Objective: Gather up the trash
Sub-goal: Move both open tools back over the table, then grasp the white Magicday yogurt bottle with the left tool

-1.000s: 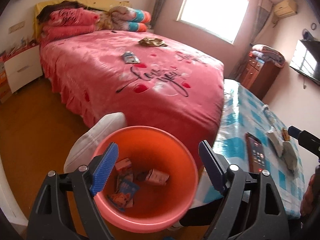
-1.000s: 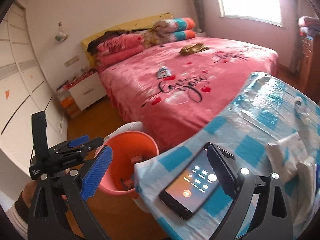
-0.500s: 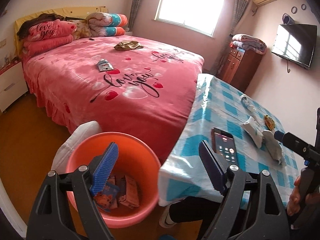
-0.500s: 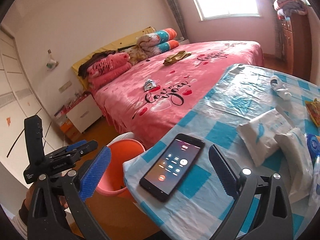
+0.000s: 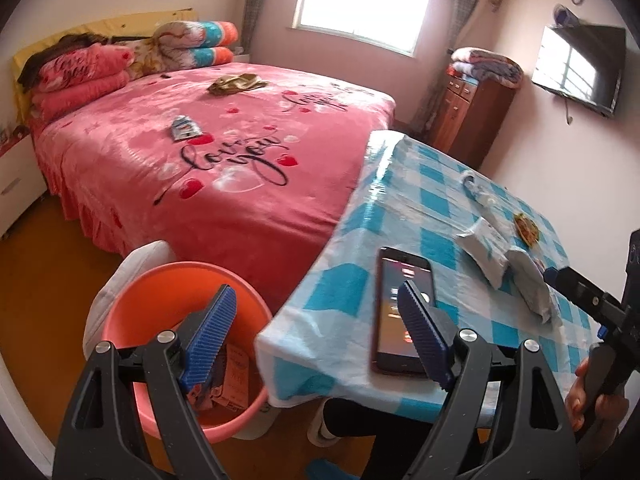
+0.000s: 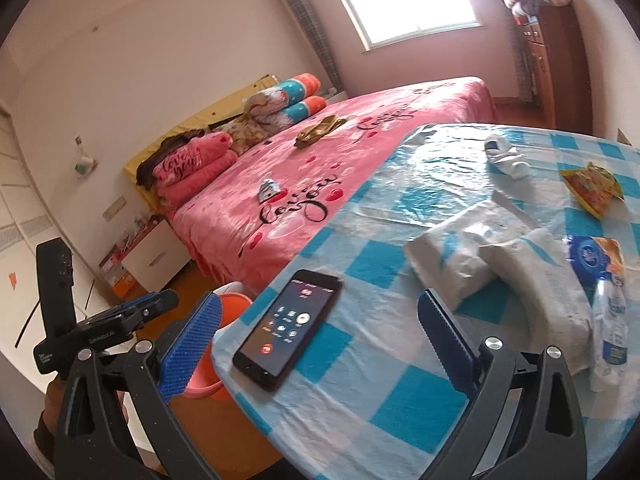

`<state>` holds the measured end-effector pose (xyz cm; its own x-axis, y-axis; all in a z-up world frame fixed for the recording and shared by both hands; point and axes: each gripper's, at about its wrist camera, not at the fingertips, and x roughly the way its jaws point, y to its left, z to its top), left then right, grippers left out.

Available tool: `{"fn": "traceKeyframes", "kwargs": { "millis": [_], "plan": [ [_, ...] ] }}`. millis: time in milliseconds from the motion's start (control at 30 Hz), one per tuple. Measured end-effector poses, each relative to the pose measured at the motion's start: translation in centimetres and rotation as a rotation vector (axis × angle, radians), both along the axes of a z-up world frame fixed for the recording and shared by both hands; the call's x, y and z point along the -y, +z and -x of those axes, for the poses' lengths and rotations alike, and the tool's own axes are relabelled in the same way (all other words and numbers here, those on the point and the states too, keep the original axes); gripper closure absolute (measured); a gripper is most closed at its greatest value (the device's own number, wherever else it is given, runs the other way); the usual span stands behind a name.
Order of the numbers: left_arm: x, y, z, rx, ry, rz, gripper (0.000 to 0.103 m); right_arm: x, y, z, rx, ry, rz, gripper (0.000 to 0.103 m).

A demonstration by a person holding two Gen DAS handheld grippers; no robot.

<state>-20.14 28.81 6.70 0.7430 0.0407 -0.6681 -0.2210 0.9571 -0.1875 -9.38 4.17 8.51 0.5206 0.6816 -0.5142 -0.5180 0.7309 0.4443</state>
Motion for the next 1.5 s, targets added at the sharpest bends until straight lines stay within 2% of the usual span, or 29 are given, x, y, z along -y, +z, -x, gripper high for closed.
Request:
{"fn": "traceKeyframes", "kwargs": {
  "millis": [167, 833, 1000, 1233, 1500],
  "plan": [
    [2.7, 0.5, -0.9, -0.007, -0.046, -0.048, 0.02, 2.2, -0.2, -0.3, 0.008, -0.042, -0.015, 0.006],
    [11.5, 0.8, -4.3, -0.066, -0.201, -0.09, 0.02, 12.1, -1.5, -2.0, 0.024, -0.231, -0.066, 0.006],
    [13.6, 0.7, -5.3, -0.082, -0.241, -0.09, 0.02, 14.6, -2.5, -2.7, -0.012, -0.278, -0.075, 0.006],
    [16.9, 0.3, -6.7, -0.112, -0.295, -0.097, 0.02, 18.0, -3.8, -3.6, -0.056, -0.358, -0.032, 0.006],
    [19.5, -0.4, -8.7, -0.147, -0.327, -0.115, 0.02, 19.1, -5.9, -4.7, -0.141, -0.365, 0.021, 0.006]
  ]
}}
